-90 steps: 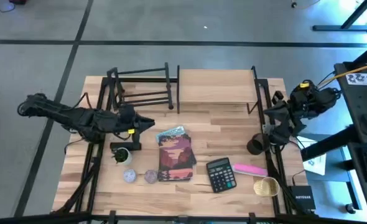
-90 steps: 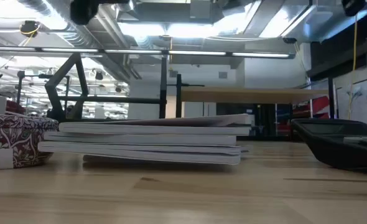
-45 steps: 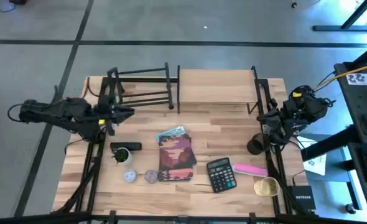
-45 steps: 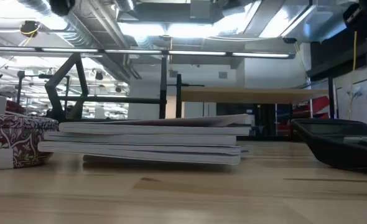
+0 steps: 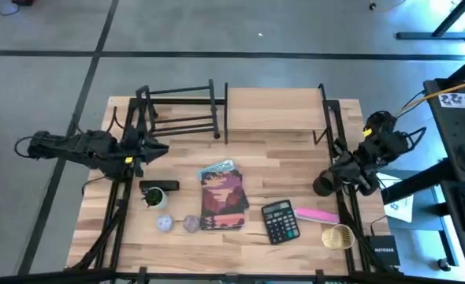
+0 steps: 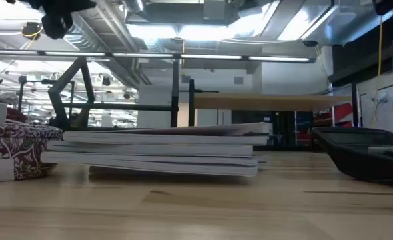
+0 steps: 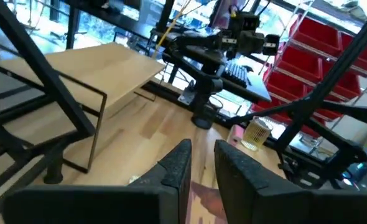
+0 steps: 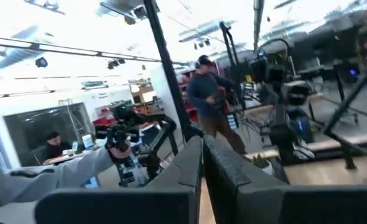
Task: Stock shelves
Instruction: Return to Home Position
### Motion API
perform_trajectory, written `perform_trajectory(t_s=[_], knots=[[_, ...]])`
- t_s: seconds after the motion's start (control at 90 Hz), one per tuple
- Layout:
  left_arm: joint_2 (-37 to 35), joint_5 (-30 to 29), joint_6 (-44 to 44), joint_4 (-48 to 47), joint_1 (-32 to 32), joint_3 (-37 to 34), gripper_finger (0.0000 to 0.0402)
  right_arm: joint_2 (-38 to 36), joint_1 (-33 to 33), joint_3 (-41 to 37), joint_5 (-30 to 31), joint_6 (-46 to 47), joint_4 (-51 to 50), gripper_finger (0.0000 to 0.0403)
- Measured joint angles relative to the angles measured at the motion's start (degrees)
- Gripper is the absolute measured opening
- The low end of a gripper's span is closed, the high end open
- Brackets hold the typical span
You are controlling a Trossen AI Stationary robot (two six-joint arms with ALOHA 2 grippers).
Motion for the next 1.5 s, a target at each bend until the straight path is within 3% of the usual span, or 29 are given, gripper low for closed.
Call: perform_trajectory(t_s=[0.156, 0.333, 0.467, 0.833, 1.1, 1.5], knots=[[-1.7, 0.0, 0.8, 0.0, 0.0, 0.0, 0.0052, 0.0, -3.5, -4.7, -6.1, -5.4, 10.3, 0.0], [-2.8, 0.0, 1.6, 0.0, 0.0, 0.0, 0.0052, 0.0, -11.1, -6.5, -7.6, -5.3, 10.9, 0.0], [-2.9, 0.0, 2.0, -0.2, 0.0, 0.0, 0.0052, 0.0, -18.2, -6.6, -13.6, -3.7, 9.4, 0.0], [-2.9, 1.3, 4.7, -0.7, 0.0, 0.0, 0.0052, 0.0, -39.0, -6.6, -22.2, 4.7, -3.5, 0.0], [-3.4, 1.6, 5.9, -0.3, 0.0, -4.3, 0.0052, 0.0, -51.9, -6.6, -35.2, 7.0, -6.5, 0.0], [-17.5, 3.4, 6.4, 1.9, 0.0, -11.9, 0.0052, 0.1, -65.0, -11.4, -47.3, 10.1, -5.1, 0.0]])
